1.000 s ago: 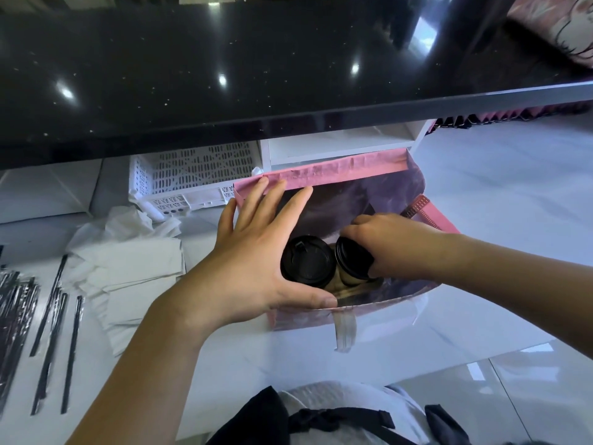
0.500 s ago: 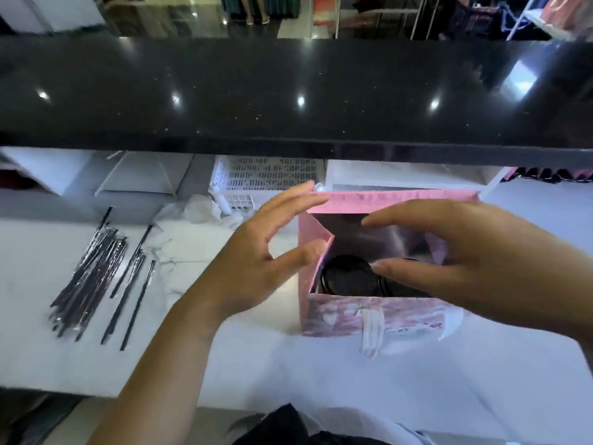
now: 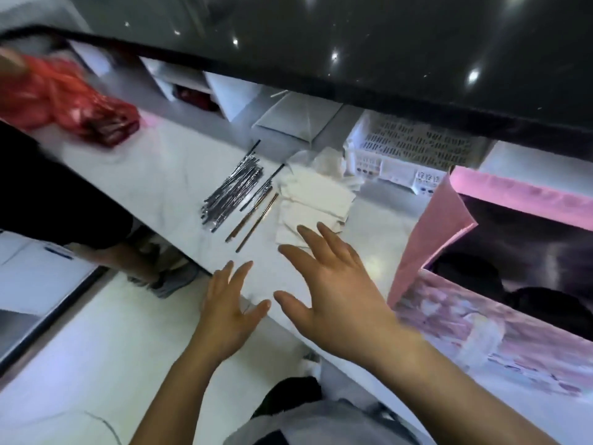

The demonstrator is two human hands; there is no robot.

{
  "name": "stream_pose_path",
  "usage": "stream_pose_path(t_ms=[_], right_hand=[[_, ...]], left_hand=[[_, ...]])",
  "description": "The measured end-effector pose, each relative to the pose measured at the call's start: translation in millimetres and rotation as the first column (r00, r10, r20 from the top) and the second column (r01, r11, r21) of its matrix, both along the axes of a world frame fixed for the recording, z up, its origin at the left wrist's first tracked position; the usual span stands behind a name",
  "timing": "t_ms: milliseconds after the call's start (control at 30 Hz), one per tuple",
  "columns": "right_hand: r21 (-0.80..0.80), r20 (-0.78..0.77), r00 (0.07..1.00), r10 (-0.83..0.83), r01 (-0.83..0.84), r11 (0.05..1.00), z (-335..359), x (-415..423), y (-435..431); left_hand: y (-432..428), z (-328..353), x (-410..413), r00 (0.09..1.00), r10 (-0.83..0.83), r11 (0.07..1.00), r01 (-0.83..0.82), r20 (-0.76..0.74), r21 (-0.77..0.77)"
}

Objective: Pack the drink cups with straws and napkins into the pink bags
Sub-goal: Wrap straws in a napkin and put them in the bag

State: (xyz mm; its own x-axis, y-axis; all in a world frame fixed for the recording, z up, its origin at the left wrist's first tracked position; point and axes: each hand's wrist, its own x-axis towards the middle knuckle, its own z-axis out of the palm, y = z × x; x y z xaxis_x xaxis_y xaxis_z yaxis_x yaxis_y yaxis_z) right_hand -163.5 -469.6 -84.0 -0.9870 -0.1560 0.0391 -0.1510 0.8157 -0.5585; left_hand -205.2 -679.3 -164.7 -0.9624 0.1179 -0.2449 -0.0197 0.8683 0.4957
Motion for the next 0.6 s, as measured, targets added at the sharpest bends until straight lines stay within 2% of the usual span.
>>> stream_pose_path(t_ms=[100, 233, 400, 467, 600], right_hand=[[0.021, 0.159, 0.986, -0.052, 0.049, 0.999, -54.1, -15.2, -3.4], [0.099, 0.251, 0.941, -0.227, 0.209, 0.973, -109.8, -21.1, -3.4], [0.263, 0.281, 0.852, -0.441, 0.374, 0.889, -155.2, -20.6, -7.3], [0.297, 0.24, 0.829, -0.506, 0.433, 0.851, -165.5, -17.3, -14.8], [0.341, 0.179, 0.774, -0.607, 0.529, 0.777, -170.5, -15.5, -31.5]], left_hand=[[-8.7, -16.8, 2.9, 0.998, -0.048, 0.995, 0.052, 0.042, -0.08], [-11.3, -33.9, -22.3, 0.986, -0.157, 0.986, 0.16, 0.059, -0.053], [5.3, -50.2, -99.3, 0.937, -0.349, 0.937, 0.349, -0.015, 0.019], [16.1, -51.1, -132.8, 0.9, -0.43, 0.9, 0.433, -0.064, 0.041], [48.2, -45.3, -200.3, 0.776, -0.605, 0.787, 0.616, -0.18, 0.013]])
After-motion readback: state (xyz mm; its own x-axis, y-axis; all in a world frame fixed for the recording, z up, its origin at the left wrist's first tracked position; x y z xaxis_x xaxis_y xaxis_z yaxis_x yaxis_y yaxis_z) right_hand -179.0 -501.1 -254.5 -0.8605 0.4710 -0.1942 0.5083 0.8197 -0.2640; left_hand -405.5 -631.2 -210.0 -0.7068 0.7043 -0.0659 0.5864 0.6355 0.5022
